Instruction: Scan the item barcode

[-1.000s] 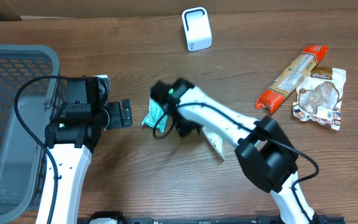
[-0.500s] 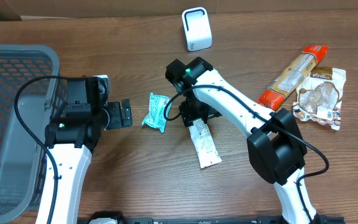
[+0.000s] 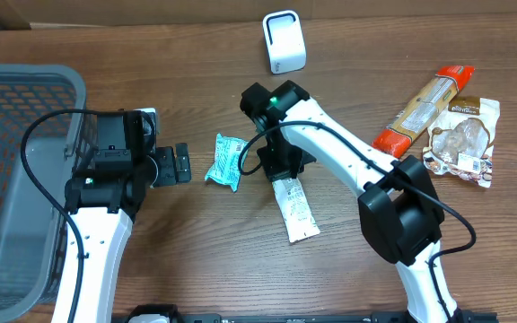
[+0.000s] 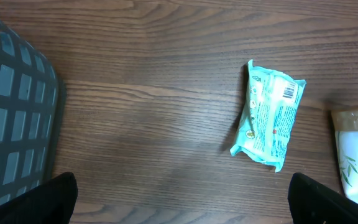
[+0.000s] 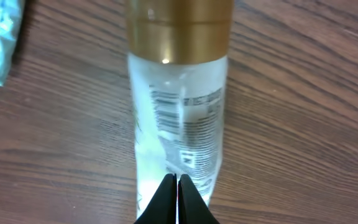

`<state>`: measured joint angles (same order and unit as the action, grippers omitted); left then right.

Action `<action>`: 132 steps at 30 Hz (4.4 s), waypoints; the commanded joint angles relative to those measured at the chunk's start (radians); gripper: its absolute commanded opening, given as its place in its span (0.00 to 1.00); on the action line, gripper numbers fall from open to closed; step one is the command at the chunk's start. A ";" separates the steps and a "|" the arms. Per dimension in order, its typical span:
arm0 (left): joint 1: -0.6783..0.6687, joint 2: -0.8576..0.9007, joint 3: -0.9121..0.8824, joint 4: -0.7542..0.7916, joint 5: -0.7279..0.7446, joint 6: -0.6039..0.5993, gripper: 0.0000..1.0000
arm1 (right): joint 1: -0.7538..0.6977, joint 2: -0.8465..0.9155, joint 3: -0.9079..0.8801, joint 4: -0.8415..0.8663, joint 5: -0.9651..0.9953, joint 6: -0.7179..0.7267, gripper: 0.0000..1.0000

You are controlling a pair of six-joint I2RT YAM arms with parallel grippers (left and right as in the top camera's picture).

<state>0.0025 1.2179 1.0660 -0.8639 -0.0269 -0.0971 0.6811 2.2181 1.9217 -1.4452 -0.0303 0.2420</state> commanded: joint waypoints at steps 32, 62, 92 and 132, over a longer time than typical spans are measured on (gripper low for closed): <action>0.004 0.005 -0.004 0.001 -0.006 0.015 1.00 | -0.060 -0.128 -0.369 0.248 -0.252 -0.132 0.04; 0.004 0.005 -0.004 0.001 -0.006 0.015 1.00 | -0.210 -0.214 -0.507 0.362 -0.565 -0.173 0.80; 0.004 0.005 -0.004 0.001 -0.006 0.015 1.00 | -0.151 -0.214 -0.771 0.872 -0.520 0.420 0.24; 0.004 0.005 -0.004 0.001 -0.006 0.015 1.00 | -0.009 -0.246 -0.599 0.410 -0.115 0.050 0.36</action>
<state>0.0025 1.2179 1.0660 -0.8642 -0.0269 -0.0975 0.6689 1.9564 1.3361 -1.0271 -0.0784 0.2886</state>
